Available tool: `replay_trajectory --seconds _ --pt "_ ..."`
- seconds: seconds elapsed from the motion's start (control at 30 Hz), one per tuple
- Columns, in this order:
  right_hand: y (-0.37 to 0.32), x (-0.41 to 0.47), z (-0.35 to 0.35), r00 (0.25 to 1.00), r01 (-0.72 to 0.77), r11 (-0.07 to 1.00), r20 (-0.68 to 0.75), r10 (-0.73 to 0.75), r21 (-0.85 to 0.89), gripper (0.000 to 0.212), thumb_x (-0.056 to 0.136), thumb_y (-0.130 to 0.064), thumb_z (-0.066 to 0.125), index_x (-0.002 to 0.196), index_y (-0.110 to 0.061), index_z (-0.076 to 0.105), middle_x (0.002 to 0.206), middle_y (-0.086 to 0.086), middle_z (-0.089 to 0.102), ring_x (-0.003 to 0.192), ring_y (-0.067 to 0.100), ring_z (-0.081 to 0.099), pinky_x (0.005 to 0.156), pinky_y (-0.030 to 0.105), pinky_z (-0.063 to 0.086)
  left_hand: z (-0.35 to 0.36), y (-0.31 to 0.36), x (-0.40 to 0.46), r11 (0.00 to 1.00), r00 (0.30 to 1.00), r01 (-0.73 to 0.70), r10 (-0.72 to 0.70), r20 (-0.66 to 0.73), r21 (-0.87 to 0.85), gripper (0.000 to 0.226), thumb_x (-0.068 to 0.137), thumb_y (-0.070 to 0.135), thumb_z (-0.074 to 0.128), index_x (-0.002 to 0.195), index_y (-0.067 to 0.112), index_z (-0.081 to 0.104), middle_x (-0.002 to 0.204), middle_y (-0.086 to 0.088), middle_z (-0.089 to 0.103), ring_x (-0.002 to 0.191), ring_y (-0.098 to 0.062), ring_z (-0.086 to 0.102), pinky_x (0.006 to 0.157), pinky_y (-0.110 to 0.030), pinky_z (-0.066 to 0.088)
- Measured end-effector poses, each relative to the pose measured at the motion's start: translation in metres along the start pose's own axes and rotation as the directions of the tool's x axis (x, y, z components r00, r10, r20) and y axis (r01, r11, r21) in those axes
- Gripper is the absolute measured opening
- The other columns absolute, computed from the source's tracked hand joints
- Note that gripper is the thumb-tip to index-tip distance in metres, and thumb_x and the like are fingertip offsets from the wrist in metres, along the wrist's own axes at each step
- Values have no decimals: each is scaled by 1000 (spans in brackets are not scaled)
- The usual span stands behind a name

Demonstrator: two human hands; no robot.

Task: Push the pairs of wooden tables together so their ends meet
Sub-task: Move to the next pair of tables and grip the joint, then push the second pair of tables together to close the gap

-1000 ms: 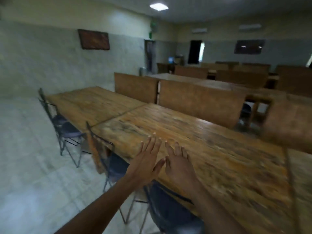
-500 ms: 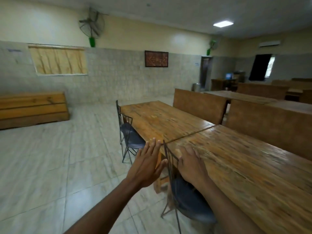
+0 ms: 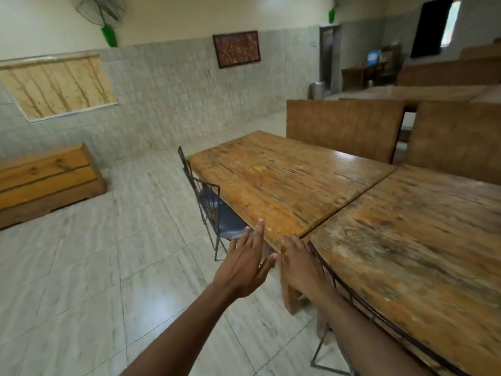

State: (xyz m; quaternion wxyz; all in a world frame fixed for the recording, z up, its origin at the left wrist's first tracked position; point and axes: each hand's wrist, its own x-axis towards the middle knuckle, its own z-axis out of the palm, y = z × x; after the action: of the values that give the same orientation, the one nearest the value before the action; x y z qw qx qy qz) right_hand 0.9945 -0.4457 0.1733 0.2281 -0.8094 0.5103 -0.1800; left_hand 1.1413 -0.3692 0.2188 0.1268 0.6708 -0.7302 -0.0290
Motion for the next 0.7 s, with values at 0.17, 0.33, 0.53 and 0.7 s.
replay_trajectory --seconds 0.17,0.33,0.53,0.7 --pt "11 92 33 996 -89 996 -12 90 31 67 101 -17 47 157 -22 11 168 3 3 154 26 8 117 41 30 26 -63 107 997 994 -77 77 78 7 83 93 67 9 159 18 -6 170 -1 -2 155 -24 -4 123 -53 7" --pt "49 178 95 966 -245 963 -54 252 116 73 99 -14 50 158 -20 7 168 4 5 154 27 5 120 40 29 91 -109 226 978 958 -209 209 195 -20 74 103 56 18 159 15 -5 170 -6 3 155 -30 2 122 -56 11" --pt "126 260 144 786 -545 816 -221 577 192 61 104 -26 38 157 -13 13 167 7 8 154 25 2 123 39 16 204 -133 356 921 832 -362 388 397 -141 66 106 44 21 159 14 -1 170 -9 -2 155 -34 -3 122 -59 3" --pt "186 295 159 633 -702 703 -353 689 113 57 103 -25 23 157 -9 13 167 10 10 154 29 -1 125 39 -3 282 -149 410 846 732 -519 512 449 -119 62 106 44 19 159 18 2 169 -11 -8 153 -35 -14 120 -66 -3"
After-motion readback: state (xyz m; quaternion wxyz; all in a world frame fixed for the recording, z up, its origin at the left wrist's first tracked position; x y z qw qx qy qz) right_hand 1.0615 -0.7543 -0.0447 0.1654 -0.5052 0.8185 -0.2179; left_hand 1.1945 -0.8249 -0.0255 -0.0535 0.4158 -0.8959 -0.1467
